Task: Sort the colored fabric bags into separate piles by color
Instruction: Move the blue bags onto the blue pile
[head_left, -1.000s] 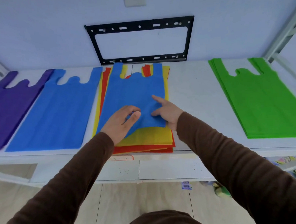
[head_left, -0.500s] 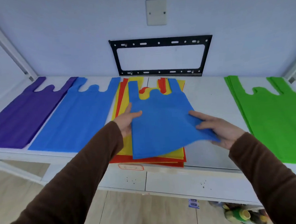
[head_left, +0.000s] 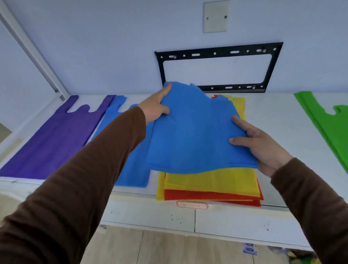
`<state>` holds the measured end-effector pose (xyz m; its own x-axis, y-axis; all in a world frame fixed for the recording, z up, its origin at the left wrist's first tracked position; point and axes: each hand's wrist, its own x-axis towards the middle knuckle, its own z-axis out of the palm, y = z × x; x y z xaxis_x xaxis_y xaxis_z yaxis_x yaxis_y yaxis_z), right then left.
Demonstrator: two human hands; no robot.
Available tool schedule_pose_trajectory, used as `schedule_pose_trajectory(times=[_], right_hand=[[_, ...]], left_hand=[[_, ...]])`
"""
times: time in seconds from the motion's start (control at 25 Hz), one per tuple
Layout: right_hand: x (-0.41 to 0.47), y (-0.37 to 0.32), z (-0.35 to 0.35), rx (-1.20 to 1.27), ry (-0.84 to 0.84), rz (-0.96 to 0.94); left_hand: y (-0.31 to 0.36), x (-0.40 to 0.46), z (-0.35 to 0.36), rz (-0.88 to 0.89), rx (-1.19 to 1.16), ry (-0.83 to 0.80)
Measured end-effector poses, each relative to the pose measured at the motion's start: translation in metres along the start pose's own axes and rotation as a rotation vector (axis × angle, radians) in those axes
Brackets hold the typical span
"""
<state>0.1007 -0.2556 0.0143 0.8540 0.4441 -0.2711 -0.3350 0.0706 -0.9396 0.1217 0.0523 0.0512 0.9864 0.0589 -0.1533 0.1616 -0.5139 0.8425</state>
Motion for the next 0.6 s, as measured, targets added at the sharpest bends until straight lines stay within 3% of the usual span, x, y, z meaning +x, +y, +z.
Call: schedule_pose_trajectory(times=[0.16, 0.32, 0.52, 0.6], right_hand=[[0.017, 0.008, 0.105, 0.107, 0.004, -0.137], [0.038, 0.034, 0.199, 0.052, -0.042, -0.139], [0.070, 0.084, 0.241, -0.523, 0.031, -0.050], [0.072, 0.100, 0.244, -0.770, 0.071, -0.063]], left_hand=[[-0.012, -0.021, -0.106, 0.129, -0.036, 0.064], [-0.082, -0.052, -0.188, 0.115, -0.165, 0.138], [-0.206, -0.052, -0.176, -0.181, -0.110, 0.096], [-0.228, -0.049, -0.167, -0.215, -0.074, 0.087]])
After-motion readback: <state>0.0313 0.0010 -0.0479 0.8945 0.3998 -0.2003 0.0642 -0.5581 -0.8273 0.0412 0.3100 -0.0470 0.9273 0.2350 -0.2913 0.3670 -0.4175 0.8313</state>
